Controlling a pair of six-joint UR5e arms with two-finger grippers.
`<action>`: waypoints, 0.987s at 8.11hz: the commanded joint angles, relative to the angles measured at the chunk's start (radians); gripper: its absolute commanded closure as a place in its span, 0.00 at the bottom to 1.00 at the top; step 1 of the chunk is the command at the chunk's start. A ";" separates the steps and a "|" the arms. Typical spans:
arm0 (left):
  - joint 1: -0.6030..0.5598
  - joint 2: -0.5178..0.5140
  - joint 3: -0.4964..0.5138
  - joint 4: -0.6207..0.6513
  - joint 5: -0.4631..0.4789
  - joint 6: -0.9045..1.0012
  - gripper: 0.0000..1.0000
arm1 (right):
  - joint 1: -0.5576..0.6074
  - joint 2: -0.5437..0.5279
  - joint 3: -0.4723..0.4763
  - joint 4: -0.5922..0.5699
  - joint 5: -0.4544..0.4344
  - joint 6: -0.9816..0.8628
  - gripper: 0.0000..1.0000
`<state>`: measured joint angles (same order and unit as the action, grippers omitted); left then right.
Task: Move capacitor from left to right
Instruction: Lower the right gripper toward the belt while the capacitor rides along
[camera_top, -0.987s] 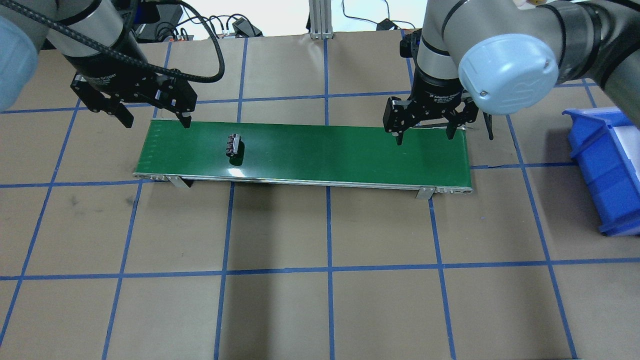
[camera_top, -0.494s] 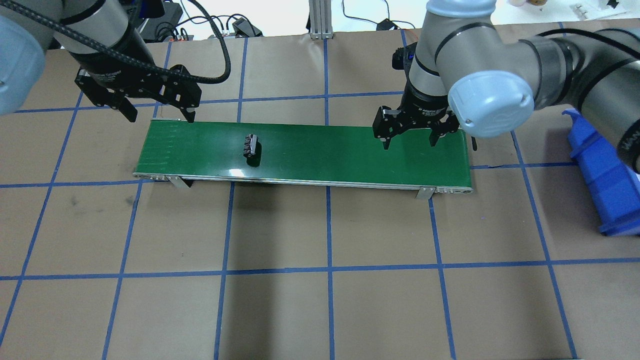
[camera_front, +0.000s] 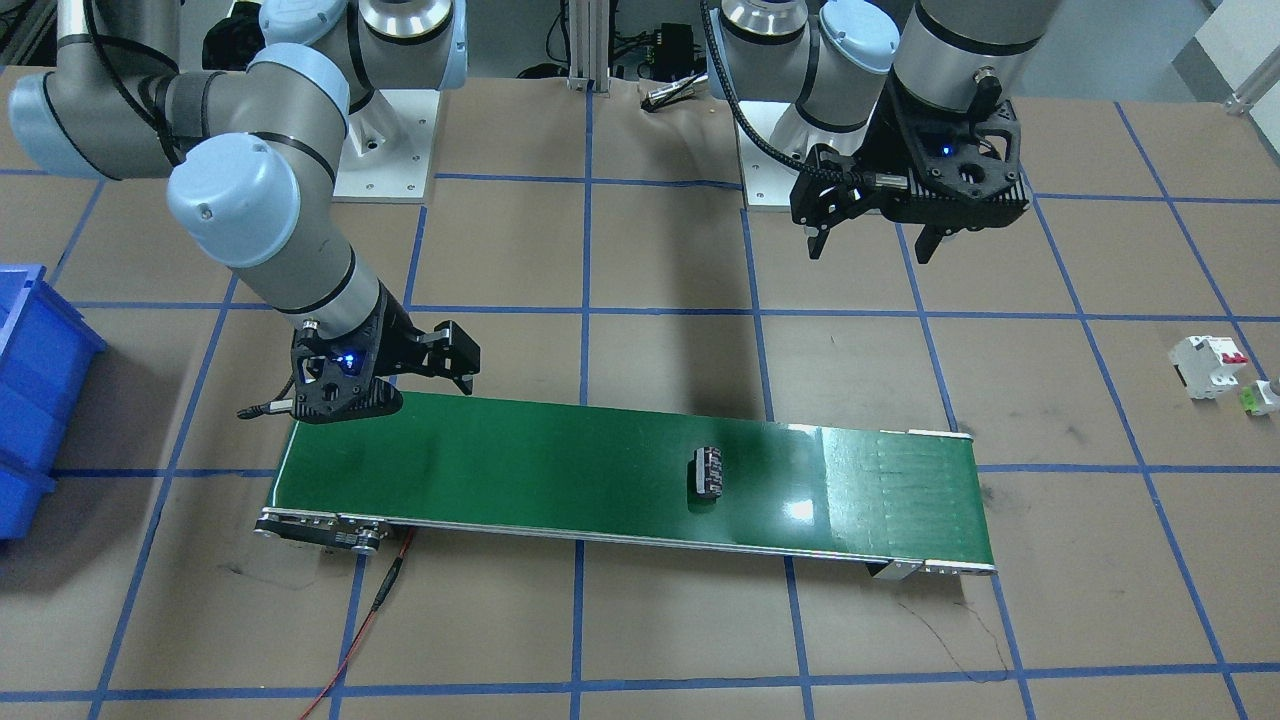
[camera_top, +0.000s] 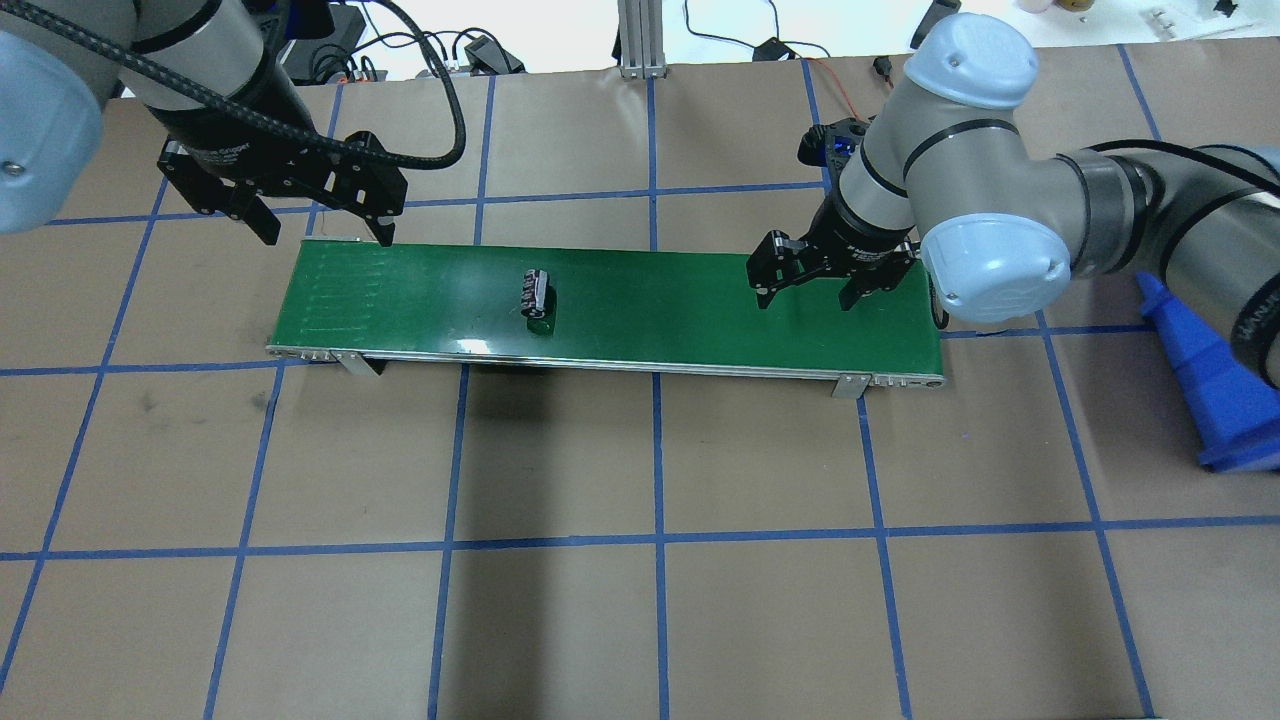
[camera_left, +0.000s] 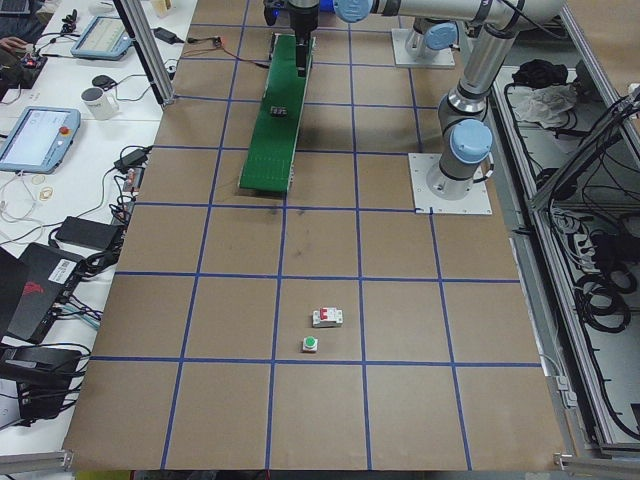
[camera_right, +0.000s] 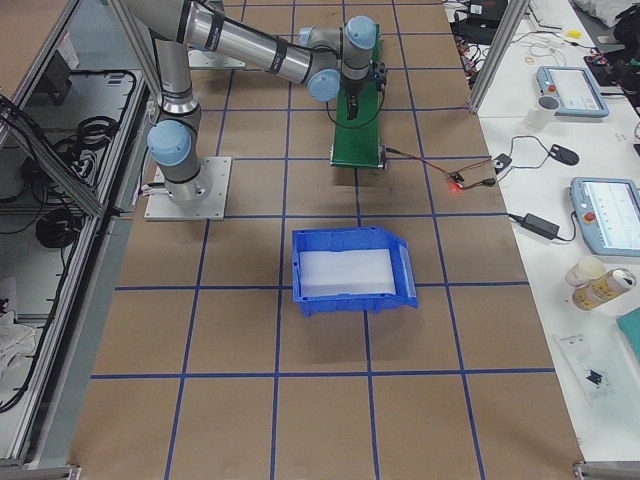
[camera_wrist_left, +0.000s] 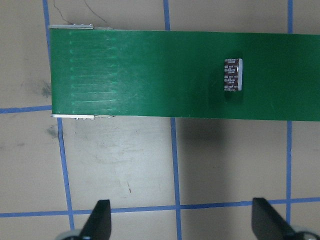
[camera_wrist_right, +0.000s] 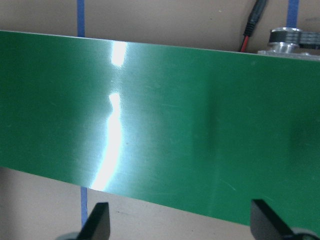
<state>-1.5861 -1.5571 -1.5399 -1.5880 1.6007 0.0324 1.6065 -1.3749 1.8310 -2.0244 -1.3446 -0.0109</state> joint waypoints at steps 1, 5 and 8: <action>0.000 0.000 0.000 0.000 -0.002 0.001 0.00 | -0.068 0.037 0.019 -0.048 0.081 -0.006 0.00; -0.002 0.006 0.001 -0.001 0.001 0.014 0.00 | -0.089 0.076 0.030 -0.125 0.091 0.009 0.00; -0.002 0.009 -0.002 -0.003 -0.002 0.012 0.00 | -0.085 0.079 0.030 -0.123 0.096 0.040 0.01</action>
<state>-1.5876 -1.5476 -1.5404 -1.5904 1.6017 0.0453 1.5205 -1.2983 1.8611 -2.1466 -1.2510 0.0172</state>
